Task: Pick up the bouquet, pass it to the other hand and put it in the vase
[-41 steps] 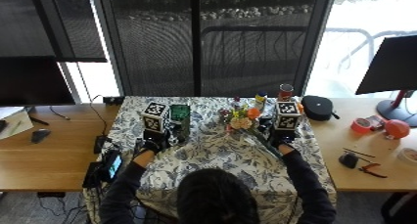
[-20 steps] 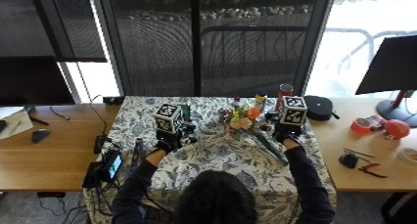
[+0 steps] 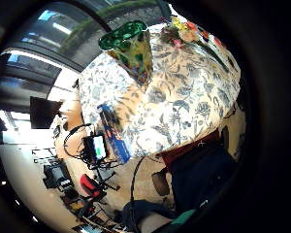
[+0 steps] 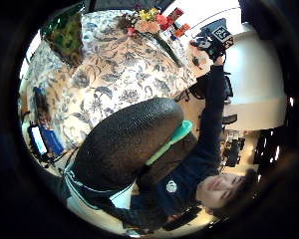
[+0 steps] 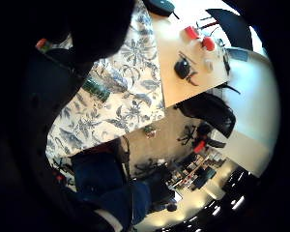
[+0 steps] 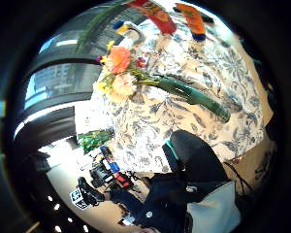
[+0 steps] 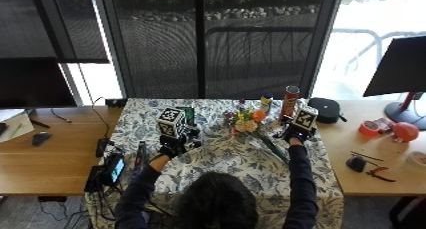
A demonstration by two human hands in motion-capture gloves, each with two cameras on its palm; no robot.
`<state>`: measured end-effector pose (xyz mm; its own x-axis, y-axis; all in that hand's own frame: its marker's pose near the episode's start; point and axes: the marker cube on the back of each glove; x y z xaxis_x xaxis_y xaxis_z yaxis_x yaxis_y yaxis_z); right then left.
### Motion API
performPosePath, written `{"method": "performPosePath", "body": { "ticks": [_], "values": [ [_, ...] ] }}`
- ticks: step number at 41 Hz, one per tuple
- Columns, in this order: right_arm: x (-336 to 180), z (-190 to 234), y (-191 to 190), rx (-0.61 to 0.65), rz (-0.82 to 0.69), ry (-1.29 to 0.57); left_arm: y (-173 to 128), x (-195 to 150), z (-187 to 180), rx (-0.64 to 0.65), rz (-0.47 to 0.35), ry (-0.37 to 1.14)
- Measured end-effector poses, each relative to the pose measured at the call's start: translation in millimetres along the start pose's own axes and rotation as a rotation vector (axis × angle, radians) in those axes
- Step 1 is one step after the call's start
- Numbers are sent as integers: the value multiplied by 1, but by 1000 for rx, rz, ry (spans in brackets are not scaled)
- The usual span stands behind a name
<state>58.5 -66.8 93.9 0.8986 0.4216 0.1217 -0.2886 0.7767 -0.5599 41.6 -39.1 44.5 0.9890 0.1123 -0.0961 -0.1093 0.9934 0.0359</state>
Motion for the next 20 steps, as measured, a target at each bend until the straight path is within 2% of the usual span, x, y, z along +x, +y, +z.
{"method": "performPosePath", "body": {
  "ticks": [2,3,4,7,9,13,18,20],
  "values": [
    [3,14,-3,-132,40,-33,0,-3,1,1,-8,4],
    [5,20,-10,-151,50,-47,0,-4,2,0,-13,6],
    [6,26,-19,-122,48,-59,0,-5,3,-2,-17,7],
    [7,28,-35,115,12,-84,3,-6,4,-8,-20,12],
    [8,30,-32,182,7,-84,4,-6,4,-12,-19,13],
    [8,52,-34,121,-12,-65,2,-9,13,-36,-34,1],
    [8,73,-53,186,27,-36,-1,-10,19,-53,-37,-7],
    [6,84,-50,89,-31,-35,-2,-9,21,-63,-36,-15]
  ]
}}
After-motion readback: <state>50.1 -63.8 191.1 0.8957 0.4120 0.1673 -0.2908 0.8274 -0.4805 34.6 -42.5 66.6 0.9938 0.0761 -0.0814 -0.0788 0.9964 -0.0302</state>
